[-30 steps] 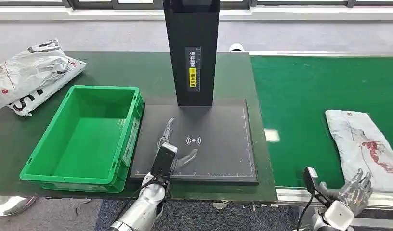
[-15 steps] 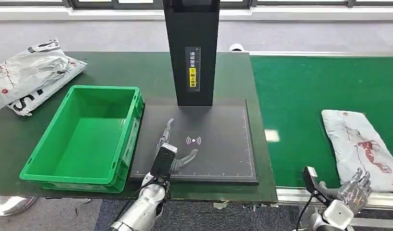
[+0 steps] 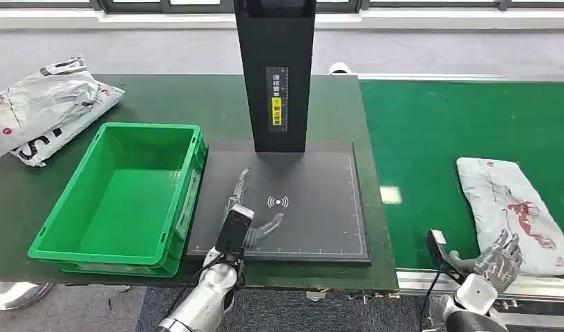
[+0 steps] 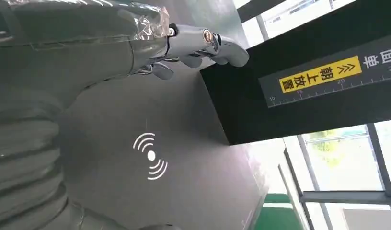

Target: Moved the parcel from conveyor to table for the left to box.

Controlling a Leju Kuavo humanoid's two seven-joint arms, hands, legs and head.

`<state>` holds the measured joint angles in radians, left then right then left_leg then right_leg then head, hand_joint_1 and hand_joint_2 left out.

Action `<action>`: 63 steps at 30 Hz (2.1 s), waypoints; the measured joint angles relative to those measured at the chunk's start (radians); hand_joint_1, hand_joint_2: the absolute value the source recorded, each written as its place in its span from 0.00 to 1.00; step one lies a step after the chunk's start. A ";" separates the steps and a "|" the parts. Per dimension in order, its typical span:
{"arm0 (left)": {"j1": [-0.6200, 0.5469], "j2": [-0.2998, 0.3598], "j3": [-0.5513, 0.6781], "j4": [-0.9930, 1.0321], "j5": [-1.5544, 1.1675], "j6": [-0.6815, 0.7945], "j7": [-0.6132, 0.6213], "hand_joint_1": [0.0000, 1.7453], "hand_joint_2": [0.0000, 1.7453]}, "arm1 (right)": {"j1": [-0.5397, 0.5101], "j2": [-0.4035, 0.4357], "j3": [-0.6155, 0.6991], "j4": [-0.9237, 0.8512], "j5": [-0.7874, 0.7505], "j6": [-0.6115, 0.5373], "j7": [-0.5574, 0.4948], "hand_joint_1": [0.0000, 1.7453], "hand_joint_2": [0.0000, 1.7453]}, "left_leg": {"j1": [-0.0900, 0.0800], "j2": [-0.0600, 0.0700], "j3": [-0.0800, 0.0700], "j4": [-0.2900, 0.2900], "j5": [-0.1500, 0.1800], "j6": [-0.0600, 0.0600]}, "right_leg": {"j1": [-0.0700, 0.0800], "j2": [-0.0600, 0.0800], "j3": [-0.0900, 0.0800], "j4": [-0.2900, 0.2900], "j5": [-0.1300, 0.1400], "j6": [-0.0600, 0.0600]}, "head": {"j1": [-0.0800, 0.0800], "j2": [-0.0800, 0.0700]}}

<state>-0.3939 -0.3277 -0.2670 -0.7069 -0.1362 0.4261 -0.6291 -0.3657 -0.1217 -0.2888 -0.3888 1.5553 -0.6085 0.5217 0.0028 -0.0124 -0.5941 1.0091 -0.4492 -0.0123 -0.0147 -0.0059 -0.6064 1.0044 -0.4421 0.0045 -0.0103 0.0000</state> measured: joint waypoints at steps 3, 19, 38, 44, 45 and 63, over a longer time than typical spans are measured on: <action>-0.004 0.000 0.000 0.003 0.002 -0.010 0.000 0.00 1.00 | -0.001 0.000 0.005 0.009 0.000 0.053 0.036 0.00 1.00 | 0.000 0.000 0.000 0.000 0.000 0.000 | 0.000 0.000 0.000 0.000 0.000 0.000 | 0.000 0.000; -0.021 0.004 0.000 0.033 0.016 -0.038 -0.001 0.00 1.00 | -0.020 -0.020 0.006 0.030 -0.006 0.248 0.079 0.00 1.00 | 0.000 0.001 0.008 0.001 -0.002 0.004 | 0.001 -0.001 0.010 -0.005 -0.001 0.004 | 0.000 0.000; -0.033 0.004 0.000 0.049 0.013 -0.041 -0.001 0.00 1.00 | -0.031 -0.026 -0.028 0.049 -0.049 0.330 0.029 1.00 1.00 | 0.000 0.000 0.014 0.001 -0.004 0.010 | 0.000 -0.001 0.022 -0.012 -0.001 0.009 | 0.000 0.000; -0.046 0.004 0.000 0.067 0.021 -0.040 -0.017 0.00 1.00 | -0.046 -0.028 -0.129 0.059 -0.172 0.413 -0.124 1.00 1.00 | 0.000 0.000 0.014 0.001 -0.004 0.011 | 0.000 -0.001 0.024 -0.014 0.000 0.011 | 0.000 0.000; -0.046 0.004 0.000 0.069 0.024 -0.039 -0.019 0.00 1.00 | -0.049 -0.029 -0.146 0.060 -0.176 0.422 -0.139 1.00 1.00 | 0.000 0.000 0.014 0.001 -0.004 0.011 | 0.000 -0.001 0.024 -0.014 0.000 0.011 | 0.000 0.000; -0.040 0.010 0.000 0.055 0.031 -0.002 -0.010 0.00 1.00 | -0.055 -0.008 -0.218 0.067 -0.123 0.181 -0.284 1.00 1.00 | 0.004 -0.003 0.012 0.001 -0.005 0.009 | 0.004 -0.003 0.023 -0.012 -0.002 0.008 | 0.000 0.000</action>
<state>-0.4340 -0.3181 -0.2670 -0.6523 -0.1057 0.4238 -0.6386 -0.4202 -0.1294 -0.5070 -0.3219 1.4324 -0.4280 0.2382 0.0068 -0.0155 -0.5822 1.0097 -0.4547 -0.0036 -0.0106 -0.0089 -0.5838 0.9926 -0.4438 0.0127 -0.0099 0.0000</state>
